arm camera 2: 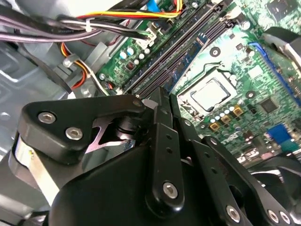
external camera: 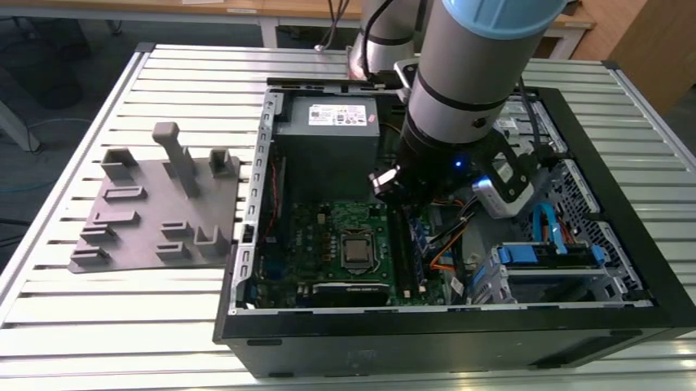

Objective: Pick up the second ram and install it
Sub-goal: 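Insert the second ram into the second slot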

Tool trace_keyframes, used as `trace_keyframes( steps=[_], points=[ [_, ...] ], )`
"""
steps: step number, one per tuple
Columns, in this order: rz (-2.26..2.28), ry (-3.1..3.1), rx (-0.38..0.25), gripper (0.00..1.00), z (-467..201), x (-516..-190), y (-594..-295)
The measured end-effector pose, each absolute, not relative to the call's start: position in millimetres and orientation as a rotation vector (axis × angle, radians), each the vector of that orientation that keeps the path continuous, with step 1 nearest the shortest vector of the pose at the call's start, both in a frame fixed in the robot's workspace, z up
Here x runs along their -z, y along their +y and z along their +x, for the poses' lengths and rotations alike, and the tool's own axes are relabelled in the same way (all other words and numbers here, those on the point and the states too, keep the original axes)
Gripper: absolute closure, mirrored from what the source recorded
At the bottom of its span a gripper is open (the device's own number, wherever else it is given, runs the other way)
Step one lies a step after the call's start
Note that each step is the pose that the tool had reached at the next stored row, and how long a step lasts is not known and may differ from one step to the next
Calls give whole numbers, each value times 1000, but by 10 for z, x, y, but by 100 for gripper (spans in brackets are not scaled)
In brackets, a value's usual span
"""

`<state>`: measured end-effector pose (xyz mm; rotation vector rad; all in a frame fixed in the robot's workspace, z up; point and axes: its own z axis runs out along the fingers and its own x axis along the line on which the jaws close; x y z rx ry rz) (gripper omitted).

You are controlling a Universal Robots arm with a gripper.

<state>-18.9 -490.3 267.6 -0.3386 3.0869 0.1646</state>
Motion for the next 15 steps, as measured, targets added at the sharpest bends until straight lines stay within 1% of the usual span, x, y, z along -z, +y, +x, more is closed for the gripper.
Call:
trace_keyframes(
  steps=[8,15],
  points=[
    [-191,3095,-160,89,-189,-2674,-4903],
    [-150,3096,-159,89,-189,-2674,-4903]
  ],
)
